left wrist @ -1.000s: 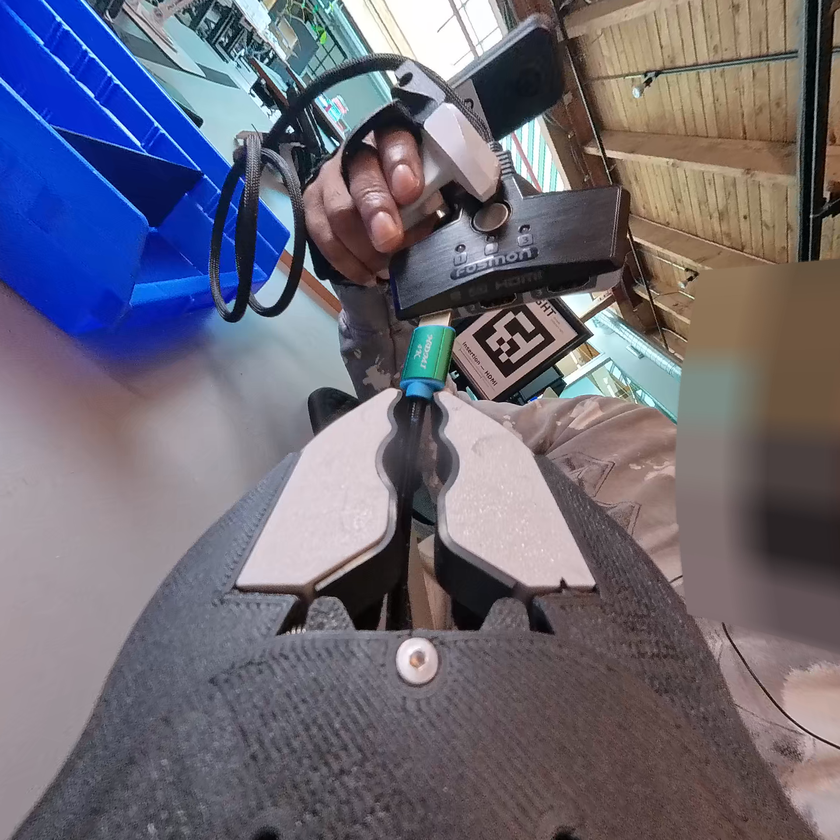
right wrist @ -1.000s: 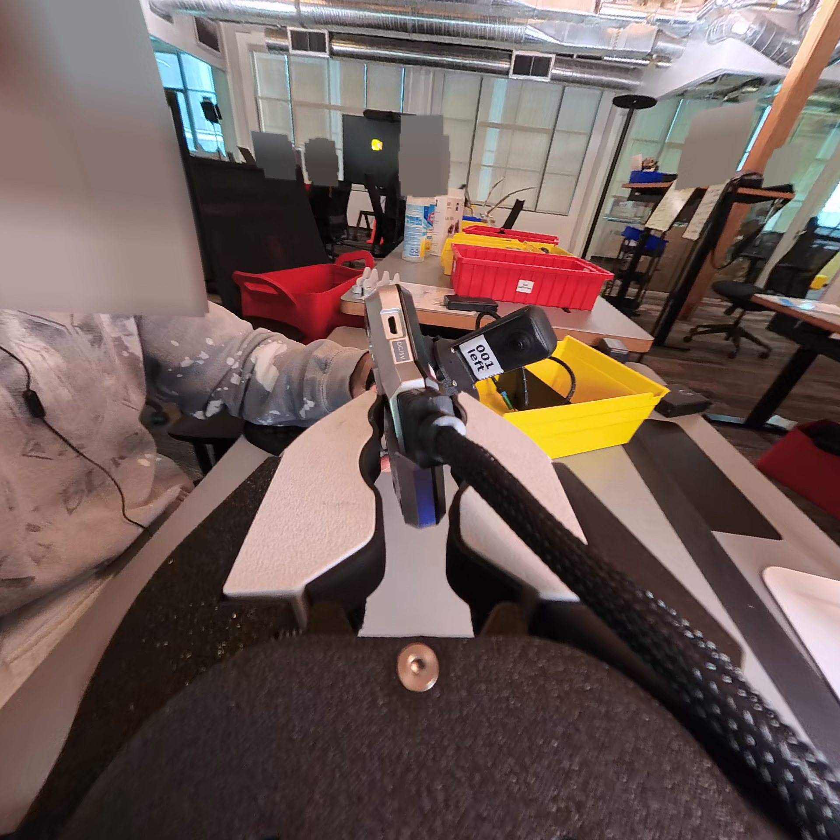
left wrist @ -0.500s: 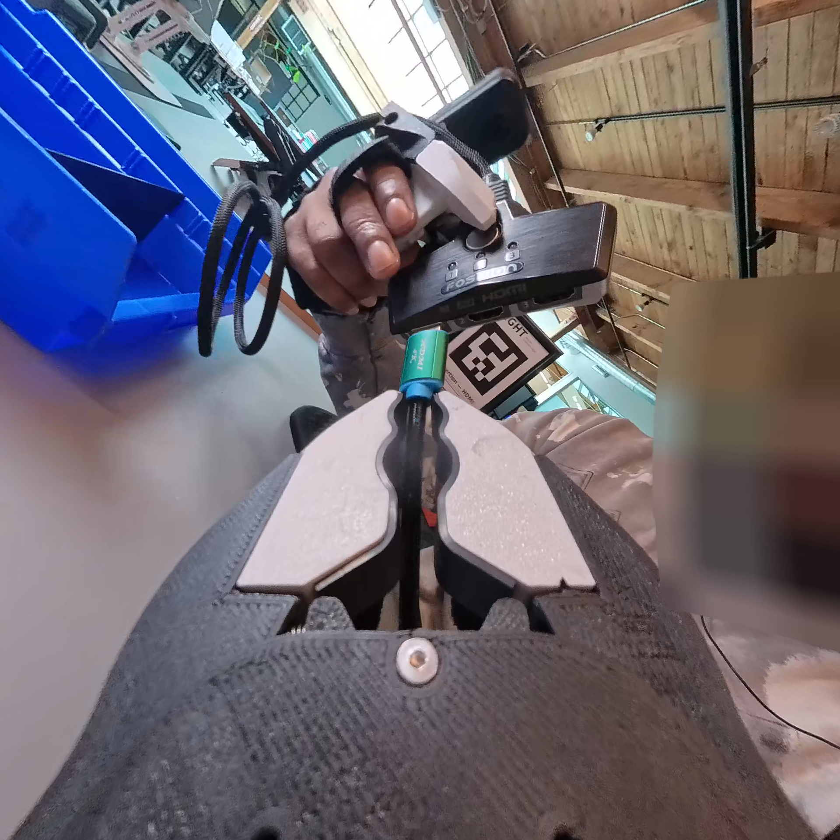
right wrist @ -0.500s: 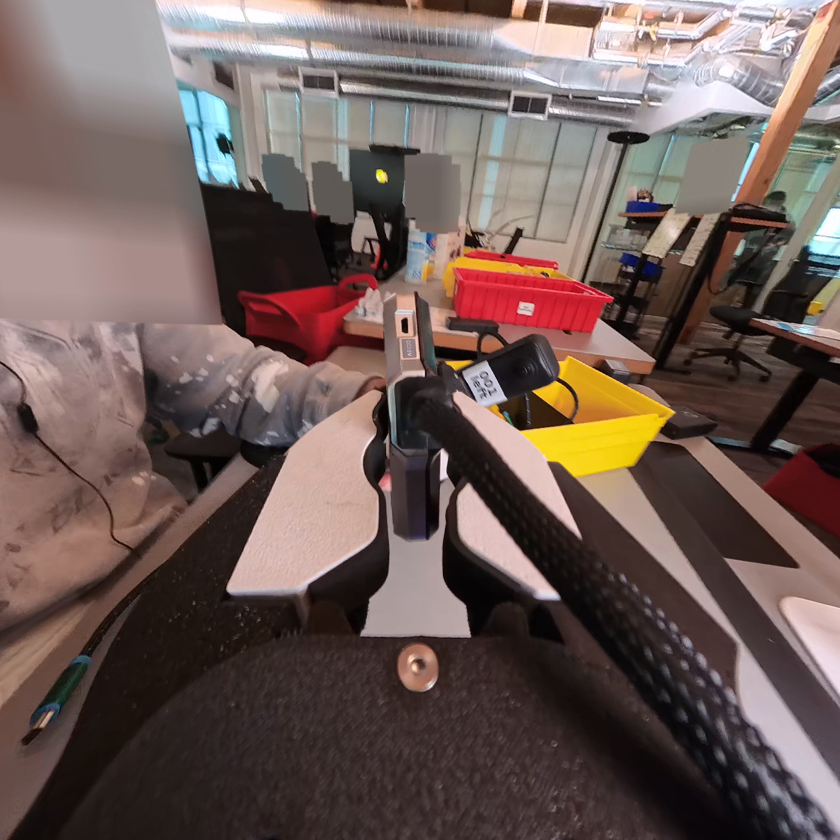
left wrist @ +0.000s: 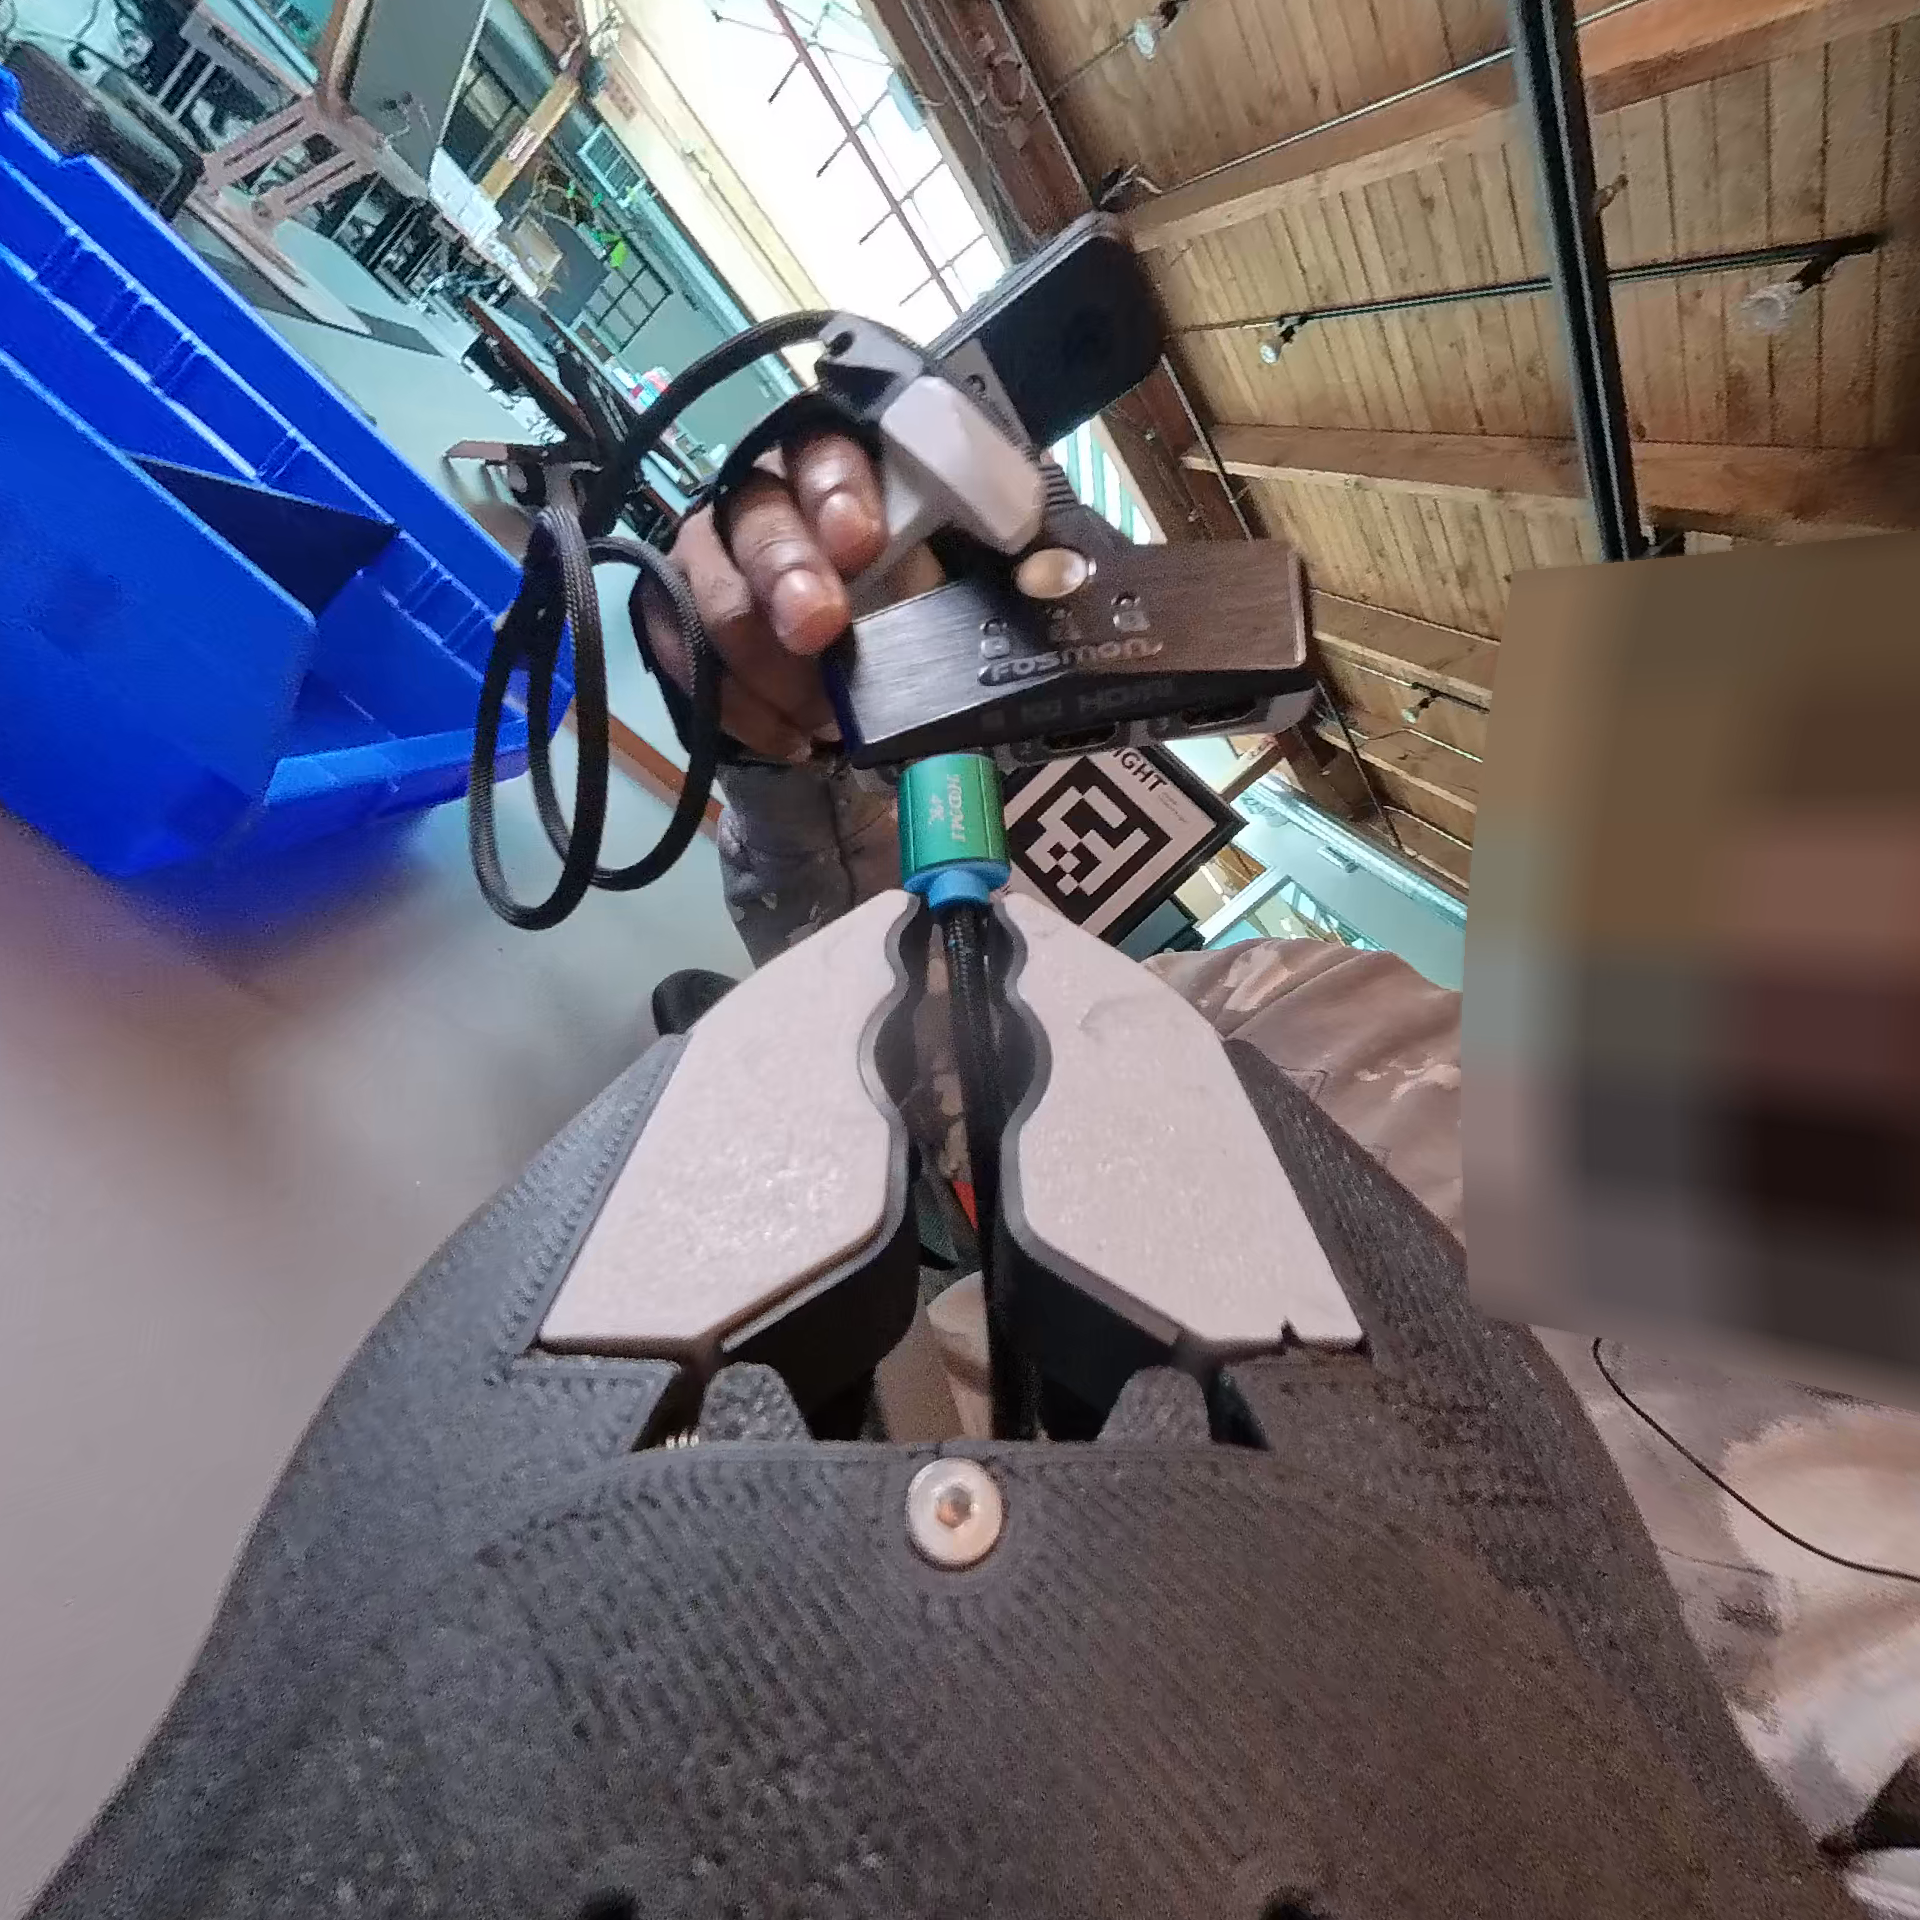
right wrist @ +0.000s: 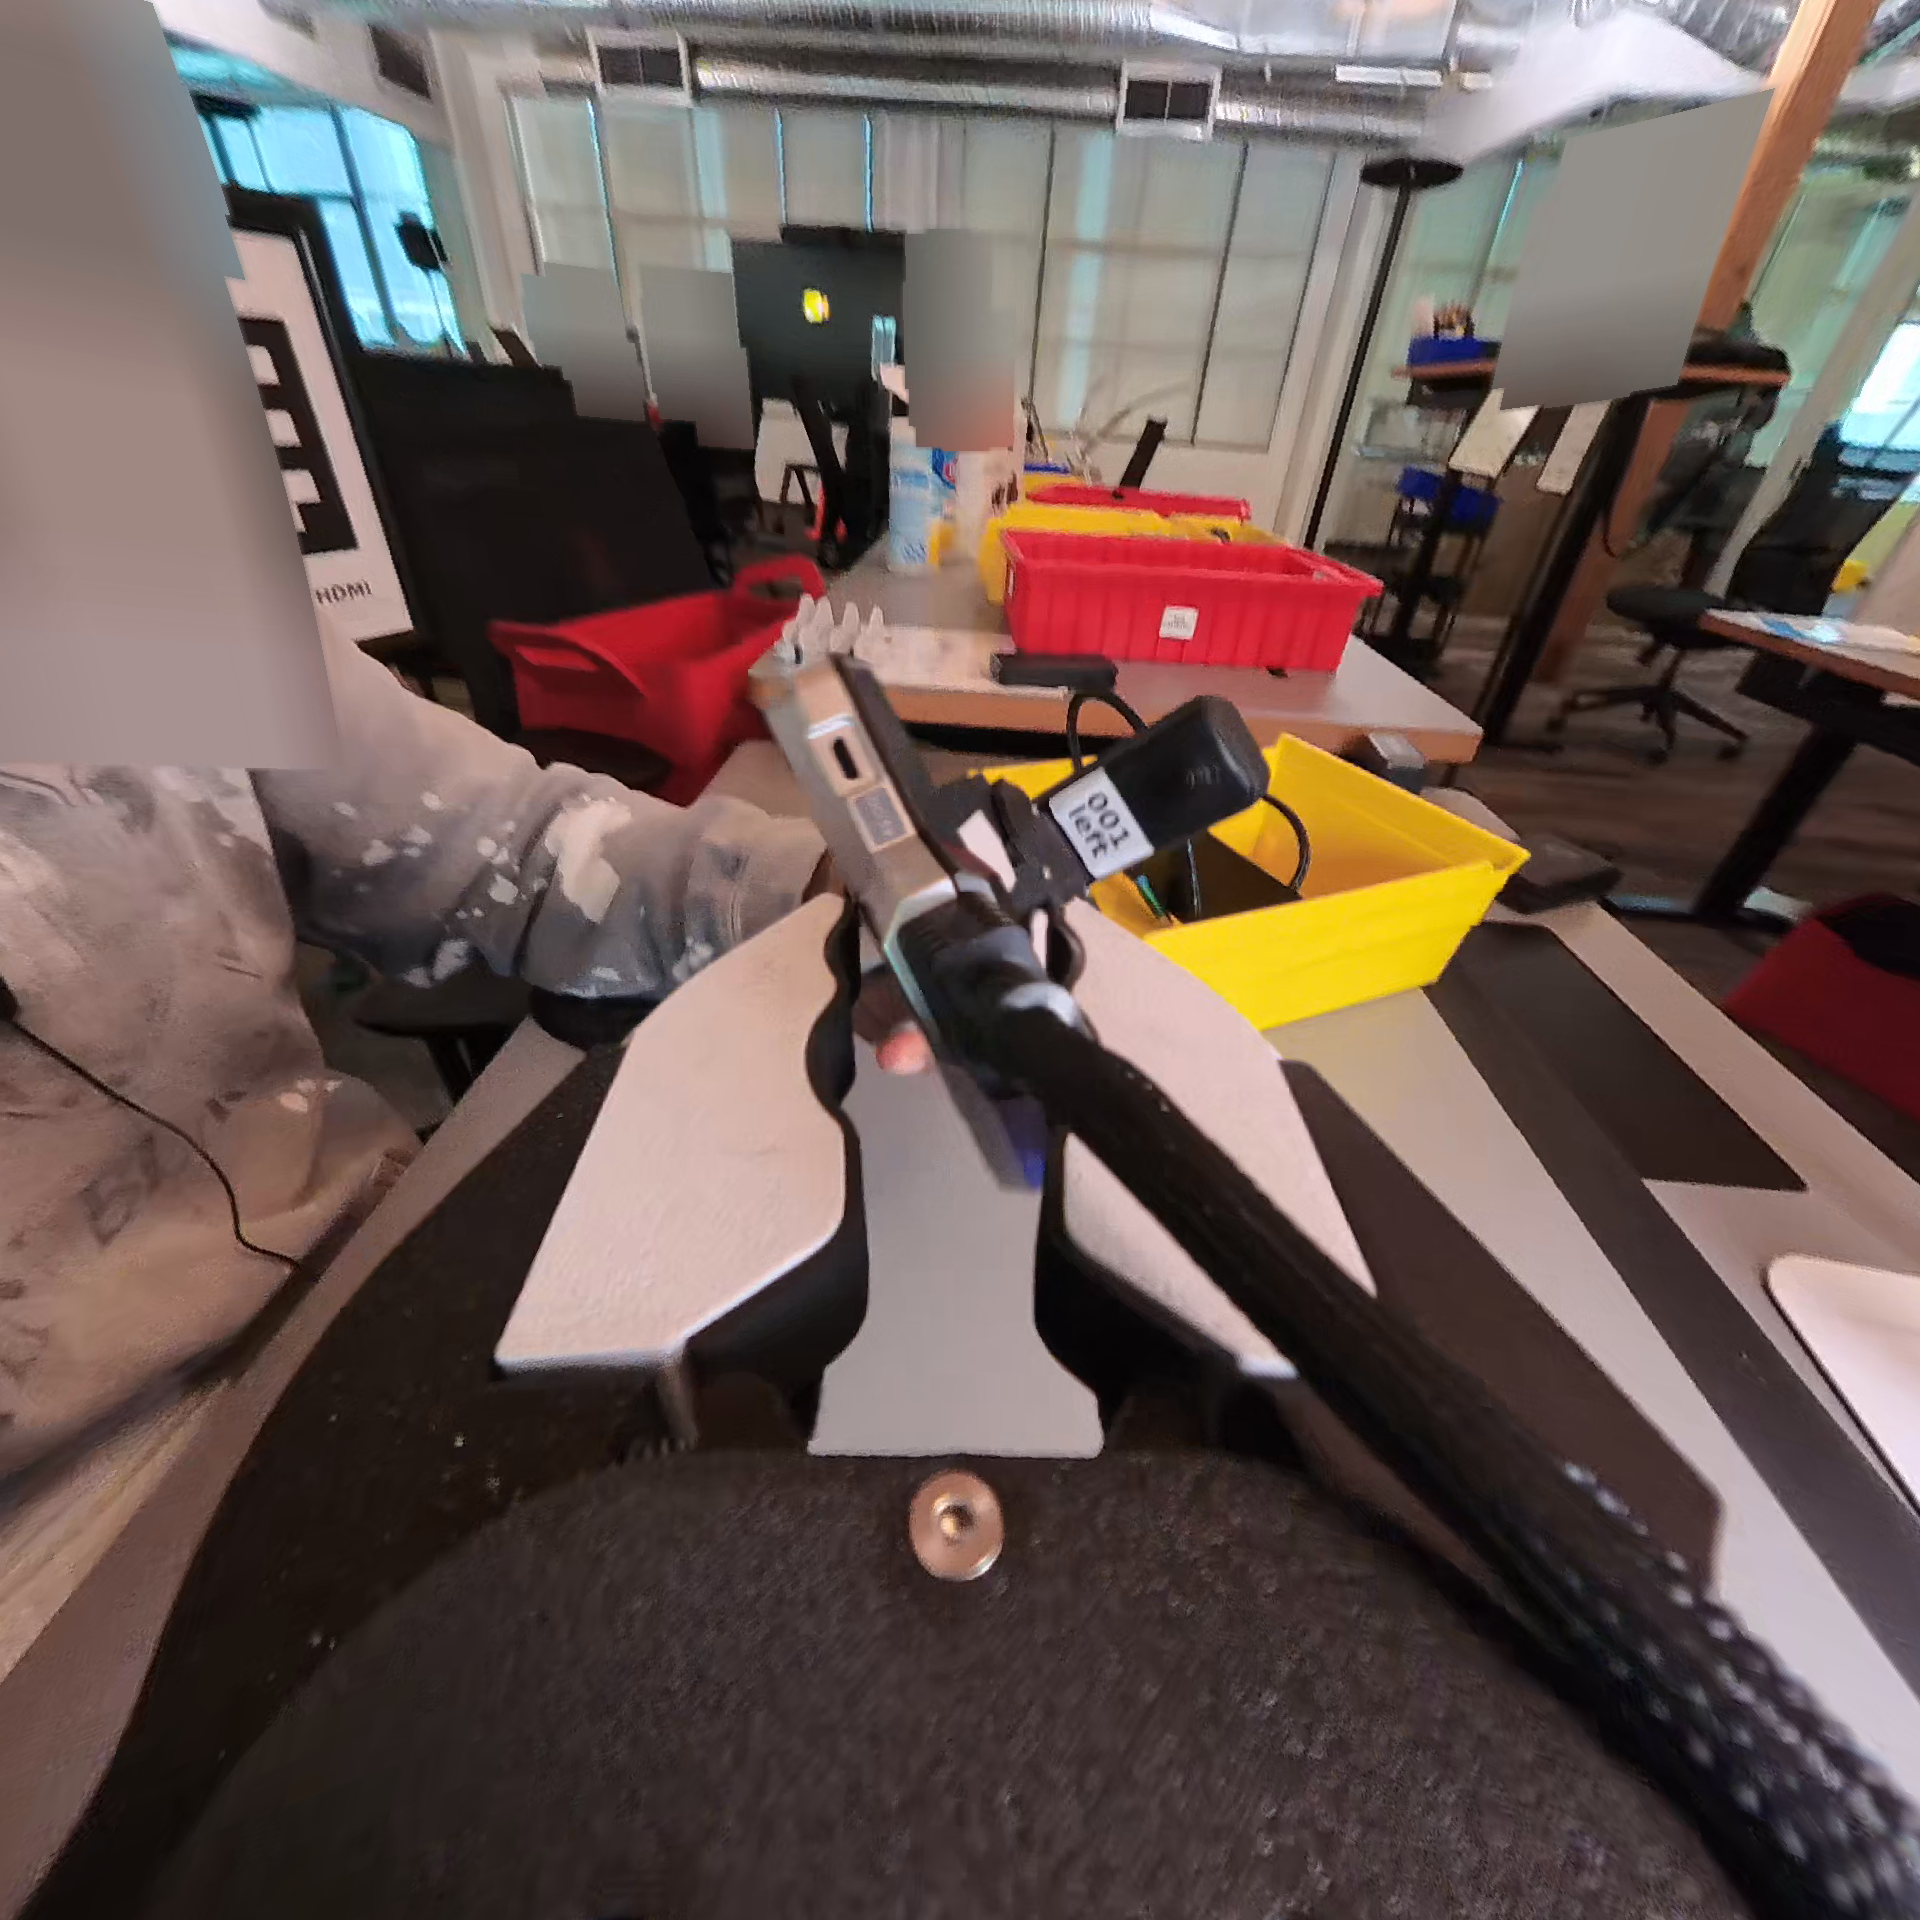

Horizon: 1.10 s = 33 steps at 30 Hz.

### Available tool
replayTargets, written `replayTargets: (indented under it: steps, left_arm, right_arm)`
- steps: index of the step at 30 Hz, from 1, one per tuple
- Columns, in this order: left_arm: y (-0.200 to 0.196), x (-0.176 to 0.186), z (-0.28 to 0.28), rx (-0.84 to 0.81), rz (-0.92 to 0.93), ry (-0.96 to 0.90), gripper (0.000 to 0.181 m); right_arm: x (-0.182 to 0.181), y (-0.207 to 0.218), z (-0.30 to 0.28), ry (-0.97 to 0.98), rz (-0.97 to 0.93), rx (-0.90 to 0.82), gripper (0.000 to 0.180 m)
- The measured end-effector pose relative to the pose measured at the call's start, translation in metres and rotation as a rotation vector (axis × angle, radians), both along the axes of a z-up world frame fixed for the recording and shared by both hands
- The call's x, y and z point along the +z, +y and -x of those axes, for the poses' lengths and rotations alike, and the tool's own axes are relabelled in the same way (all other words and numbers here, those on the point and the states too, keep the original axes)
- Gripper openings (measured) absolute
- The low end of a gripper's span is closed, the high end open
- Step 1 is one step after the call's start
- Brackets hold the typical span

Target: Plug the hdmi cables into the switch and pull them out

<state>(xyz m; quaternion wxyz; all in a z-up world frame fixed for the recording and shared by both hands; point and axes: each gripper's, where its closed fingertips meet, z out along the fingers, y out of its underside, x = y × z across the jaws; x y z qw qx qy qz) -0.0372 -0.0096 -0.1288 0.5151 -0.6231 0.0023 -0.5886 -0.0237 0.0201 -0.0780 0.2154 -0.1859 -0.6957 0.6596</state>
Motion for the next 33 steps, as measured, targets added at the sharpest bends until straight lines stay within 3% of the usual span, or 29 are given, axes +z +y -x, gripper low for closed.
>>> replayTargets:
  steps: [13,16,21,25,26,28,33]
  left_arm:
    - [-0.012,-0.001,0.006,0.003,0.025,0.049,0.015]
    - [-0.011,0.004,0.015,0.134,-0.047,0.23,0.022]
    - [-0.01,0.025,0.032,0.481,-0.194,0.774,0.041]
    - [0.006,0.032,0.018,0.463,-0.213,0.926,0.038]
    - [0.009,0.034,0.015,0.44,-0.218,0.932,0.029]
    - [0.012,0.039,0.014,0.403,-0.221,0.928,0.027]
    - [0.016,0.061,0.006,0.204,-0.125,0.547,0.027]
  right_arm:
    - [-0.014,-0.008,0.004,0.015,-0.191,-0.057,0.034]
    - [-0.014,0.0,0.013,-0.072,-0.153,-0.115,0.034]
    - [-0.031,0.007,0.035,-0.309,-0.013,-0.168,0.034]
    - [-0.034,-0.013,0.042,-0.376,0.087,-0.105,0.034]
    - [-0.033,-0.016,0.041,-0.357,0.078,-0.093,0.034]
    - [-0.027,-0.013,0.037,-0.286,0.062,-0.091,0.03]
    - [-0.011,-0.01,0.026,-0.115,0.018,-0.09,0.038]
